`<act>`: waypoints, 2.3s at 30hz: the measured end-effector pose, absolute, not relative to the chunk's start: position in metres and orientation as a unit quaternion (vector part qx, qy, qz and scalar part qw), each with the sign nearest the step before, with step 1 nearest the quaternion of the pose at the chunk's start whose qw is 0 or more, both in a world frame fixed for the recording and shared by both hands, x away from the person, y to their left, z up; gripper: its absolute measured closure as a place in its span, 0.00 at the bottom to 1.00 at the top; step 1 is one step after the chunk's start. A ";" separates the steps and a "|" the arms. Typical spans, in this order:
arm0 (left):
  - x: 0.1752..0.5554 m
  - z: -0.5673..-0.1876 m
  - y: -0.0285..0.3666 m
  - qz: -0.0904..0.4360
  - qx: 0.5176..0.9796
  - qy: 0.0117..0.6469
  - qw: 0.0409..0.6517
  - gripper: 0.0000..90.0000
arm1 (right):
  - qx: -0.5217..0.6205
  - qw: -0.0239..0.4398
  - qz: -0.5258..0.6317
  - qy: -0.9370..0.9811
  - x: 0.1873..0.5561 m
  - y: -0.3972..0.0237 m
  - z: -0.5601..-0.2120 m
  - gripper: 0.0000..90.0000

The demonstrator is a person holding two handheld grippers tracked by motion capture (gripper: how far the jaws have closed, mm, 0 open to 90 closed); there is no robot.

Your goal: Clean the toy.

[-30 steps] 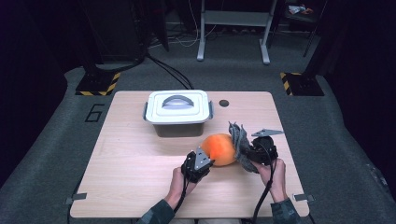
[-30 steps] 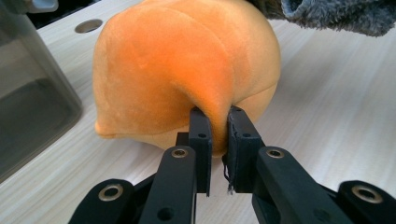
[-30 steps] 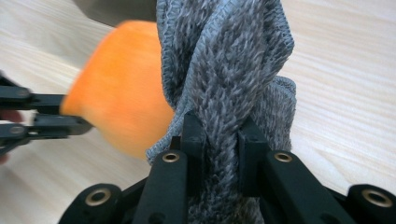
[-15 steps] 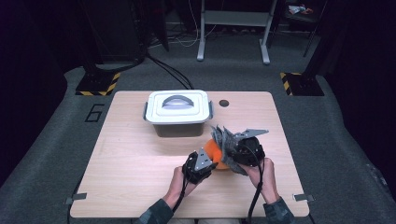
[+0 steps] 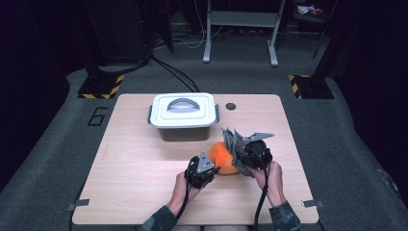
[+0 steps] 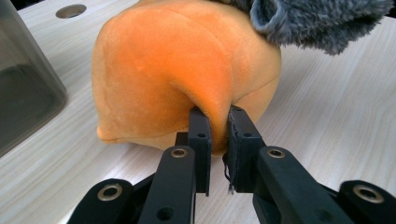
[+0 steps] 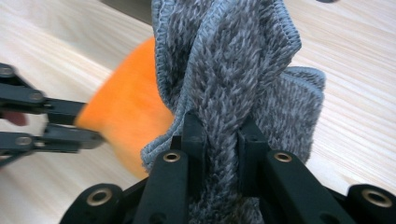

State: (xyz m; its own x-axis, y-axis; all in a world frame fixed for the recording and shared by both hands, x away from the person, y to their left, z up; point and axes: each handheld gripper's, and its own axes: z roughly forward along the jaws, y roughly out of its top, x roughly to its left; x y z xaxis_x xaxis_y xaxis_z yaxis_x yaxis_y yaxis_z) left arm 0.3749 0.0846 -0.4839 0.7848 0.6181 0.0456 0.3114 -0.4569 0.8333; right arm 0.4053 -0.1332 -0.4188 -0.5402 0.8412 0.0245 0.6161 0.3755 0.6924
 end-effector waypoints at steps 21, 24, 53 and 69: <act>0.375 -0.488 0.085 0.172 0.835 0.282 0.439 0.90 | 0.529 0.138 0.288 0.786 0.435 -0.180 -0.470 0.85; 0.375 -0.487 0.085 0.179 0.834 0.281 0.440 0.90 | 0.530 0.141 0.293 0.783 0.432 -0.183 -0.466 0.85; 0.376 -0.485 0.082 0.175 0.833 0.282 0.443 0.90 | 0.412 0.160 0.350 0.826 0.397 -0.113 -0.414 0.83; 0.376 -0.486 0.082 0.175 0.834 0.279 0.443 0.90 | 0.461 0.179 0.322 0.807 0.409 -0.147 -0.425 0.83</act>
State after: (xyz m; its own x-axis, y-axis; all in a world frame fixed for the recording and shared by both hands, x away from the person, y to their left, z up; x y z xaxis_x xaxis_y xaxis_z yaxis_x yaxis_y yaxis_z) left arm 0.3765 0.0820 -0.4863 0.7828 0.6208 0.0437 0.3108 -0.4507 0.8368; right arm 0.4085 -0.1469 -0.4248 -0.5117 0.8591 0.0082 0.6288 0.3679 0.6850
